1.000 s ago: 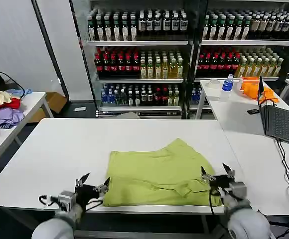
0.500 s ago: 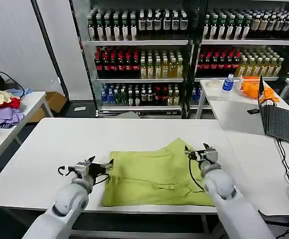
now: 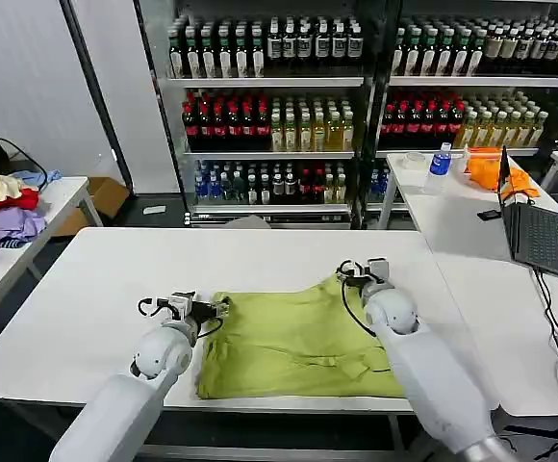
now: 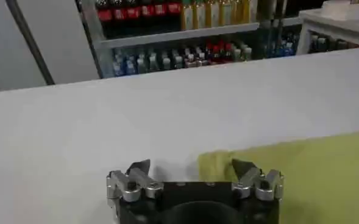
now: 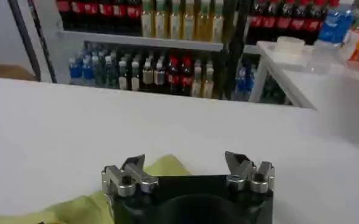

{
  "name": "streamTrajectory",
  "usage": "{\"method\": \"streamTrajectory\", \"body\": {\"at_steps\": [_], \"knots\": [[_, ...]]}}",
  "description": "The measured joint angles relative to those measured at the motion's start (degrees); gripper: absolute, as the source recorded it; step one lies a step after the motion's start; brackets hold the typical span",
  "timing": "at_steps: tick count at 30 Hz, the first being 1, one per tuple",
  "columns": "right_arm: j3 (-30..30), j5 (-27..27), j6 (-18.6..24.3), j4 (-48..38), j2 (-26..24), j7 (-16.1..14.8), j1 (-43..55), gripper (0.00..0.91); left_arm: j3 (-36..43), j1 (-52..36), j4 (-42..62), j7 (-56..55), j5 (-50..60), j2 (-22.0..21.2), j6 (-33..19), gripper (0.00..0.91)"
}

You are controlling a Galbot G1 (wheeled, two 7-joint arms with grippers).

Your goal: Fold and organize the clothes.

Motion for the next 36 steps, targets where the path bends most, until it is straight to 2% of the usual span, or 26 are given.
{"method": "streamTrajectory", "body": {"at_steps": [1,19,26,36], "knots": [[-0.23,0.10,0.00,-0.55,0.16,-0.01,0.20,0.000,0.13,-0.22,0.43,0.10,0.00,-0.09,-0.06,0.030],[-1.17,1.01,0.20,-1.67,0.12,0.17,-0.32,0.000,0.14,0.18,1.04,1.90,-1.38,0.46,-0.78,0.030],[-0.59,1.72,0.76,2.84,-1.02,1.29,-2.24,0.000,-0.73,1.47,-1.02,1.91,-2.65,1.25,-0.99,0.030],[2.37,2.64,1.04,13.86,-4.76,2.44,-6.92,0.000,-2.89,4.67,-7.93,1.85,-5.57,4.40,-0.86,0.030]]}}
